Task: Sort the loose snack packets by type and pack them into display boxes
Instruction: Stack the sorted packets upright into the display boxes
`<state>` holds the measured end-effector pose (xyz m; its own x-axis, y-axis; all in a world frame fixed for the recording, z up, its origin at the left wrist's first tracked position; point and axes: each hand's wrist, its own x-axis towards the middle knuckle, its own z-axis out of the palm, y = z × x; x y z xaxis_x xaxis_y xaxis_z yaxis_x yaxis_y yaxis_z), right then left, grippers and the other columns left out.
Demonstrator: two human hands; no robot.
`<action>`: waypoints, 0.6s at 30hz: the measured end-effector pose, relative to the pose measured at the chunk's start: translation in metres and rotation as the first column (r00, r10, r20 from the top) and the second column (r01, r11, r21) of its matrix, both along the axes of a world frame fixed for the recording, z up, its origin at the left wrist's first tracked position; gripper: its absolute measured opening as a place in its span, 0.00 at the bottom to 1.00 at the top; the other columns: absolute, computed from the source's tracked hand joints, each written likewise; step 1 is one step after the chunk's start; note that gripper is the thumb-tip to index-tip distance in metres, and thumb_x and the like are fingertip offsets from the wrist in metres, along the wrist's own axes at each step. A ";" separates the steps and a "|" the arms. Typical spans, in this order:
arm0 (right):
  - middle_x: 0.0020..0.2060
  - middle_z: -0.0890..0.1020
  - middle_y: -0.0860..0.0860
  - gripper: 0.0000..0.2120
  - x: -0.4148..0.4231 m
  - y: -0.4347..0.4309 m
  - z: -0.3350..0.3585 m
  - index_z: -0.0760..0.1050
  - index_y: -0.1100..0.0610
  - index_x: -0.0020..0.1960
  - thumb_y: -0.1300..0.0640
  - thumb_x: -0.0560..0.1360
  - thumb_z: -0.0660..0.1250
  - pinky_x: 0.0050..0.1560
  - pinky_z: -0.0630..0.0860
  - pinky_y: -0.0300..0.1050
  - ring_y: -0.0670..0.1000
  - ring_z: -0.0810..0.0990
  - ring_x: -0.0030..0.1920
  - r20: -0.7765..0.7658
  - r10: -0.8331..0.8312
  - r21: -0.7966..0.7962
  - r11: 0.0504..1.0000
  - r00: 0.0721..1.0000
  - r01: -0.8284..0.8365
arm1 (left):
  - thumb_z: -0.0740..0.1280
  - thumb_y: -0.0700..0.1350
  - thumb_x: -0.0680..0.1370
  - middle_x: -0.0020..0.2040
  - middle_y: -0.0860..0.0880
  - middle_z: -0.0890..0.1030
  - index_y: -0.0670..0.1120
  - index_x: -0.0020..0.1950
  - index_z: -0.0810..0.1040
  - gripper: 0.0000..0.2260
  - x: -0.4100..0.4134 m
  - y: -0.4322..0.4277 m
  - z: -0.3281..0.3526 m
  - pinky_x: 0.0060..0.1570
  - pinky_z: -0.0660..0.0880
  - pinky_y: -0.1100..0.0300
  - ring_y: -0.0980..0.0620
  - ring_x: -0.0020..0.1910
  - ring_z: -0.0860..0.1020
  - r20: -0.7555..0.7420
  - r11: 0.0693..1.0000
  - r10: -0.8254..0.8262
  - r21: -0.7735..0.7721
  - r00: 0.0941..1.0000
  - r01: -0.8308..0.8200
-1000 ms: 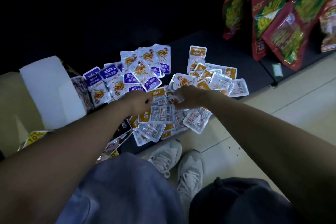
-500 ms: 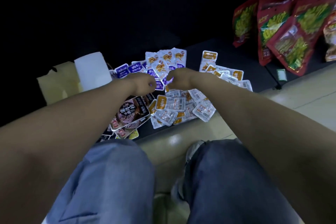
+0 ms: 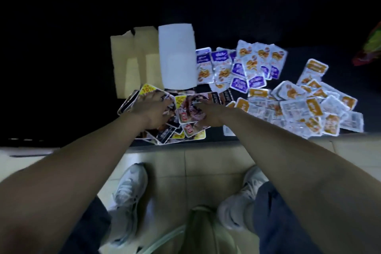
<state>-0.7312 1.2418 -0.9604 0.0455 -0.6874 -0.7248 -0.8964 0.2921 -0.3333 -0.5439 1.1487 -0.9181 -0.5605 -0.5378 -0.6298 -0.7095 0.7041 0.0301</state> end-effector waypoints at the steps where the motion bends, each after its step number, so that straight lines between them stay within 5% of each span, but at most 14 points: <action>1: 0.78 0.46 0.56 0.41 0.007 0.002 -0.004 0.46 0.54 0.79 0.43 0.77 0.65 0.75 0.53 0.54 0.60 0.47 0.78 -0.034 0.017 0.011 1.000 0.999 -0.016 | 0.60 0.55 0.80 0.79 0.46 0.49 0.56 0.77 0.58 0.26 0.009 0.003 -0.006 0.75 0.51 0.46 0.44 0.77 0.49 0.004 1.000 0.015 0.026 1.000 -0.015; 8: 0.68 0.62 0.59 0.47 0.035 0.021 -0.028 0.52 0.57 0.76 0.41 0.68 0.73 0.67 0.64 0.54 0.60 0.62 0.68 -0.293 -0.090 -0.240 0.971 0.952 0.018 | 0.63 0.51 0.79 0.80 0.48 0.45 0.55 0.77 0.58 0.27 0.039 0.018 -0.033 0.75 0.43 0.47 0.46 0.78 0.42 -0.175 0.996 0.093 0.021 0.980 -0.091; 12: 0.70 0.63 0.60 0.42 0.041 0.029 -0.031 0.58 0.57 0.74 0.42 0.68 0.73 0.67 0.68 0.55 0.61 0.63 0.69 -0.201 -0.197 -0.280 0.950 0.960 0.136 | 0.63 0.53 0.79 0.80 0.49 0.45 0.57 0.76 0.60 0.26 0.048 0.018 -0.039 0.74 0.42 0.49 0.47 0.78 0.43 -0.254 0.995 0.103 0.036 0.962 -0.097; 15: 0.64 0.74 0.59 0.32 0.036 0.027 -0.019 0.65 0.56 0.70 0.45 0.71 0.71 0.54 0.75 0.50 0.60 0.74 0.62 -0.092 -0.269 -0.335 0.915 0.959 0.224 | 0.66 0.49 0.77 0.77 0.47 0.55 0.55 0.71 0.69 0.22 0.052 0.016 -0.041 0.74 0.50 0.51 0.44 0.76 0.51 -0.346 0.984 0.176 0.048 0.922 -0.170; 18: 0.53 0.82 0.57 0.19 0.035 0.017 -0.002 0.73 0.55 0.63 0.49 0.74 0.67 0.47 0.77 0.47 0.58 0.80 0.50 0.042 -0.357 -0.405 0.848 0.933 0.342 | 0.65 0.45 0.79 0.65 0.43 0.73 0.47 0.61 0.80 0.12 0.050 0.015 -0.037 0.65 0.64 0.54 0.42 0.65 0.68 -0.557 0.934 0.332 0.079 0.761 -0.350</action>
<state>-0.6963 1.2587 -0.9627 -0.2716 -0.8834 -0.3819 -0.7729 0.4367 -0.4604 -0.4943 1.1637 -0.9548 -0.5826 -0.7732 -0.2506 -0.7697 0.4258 0.4756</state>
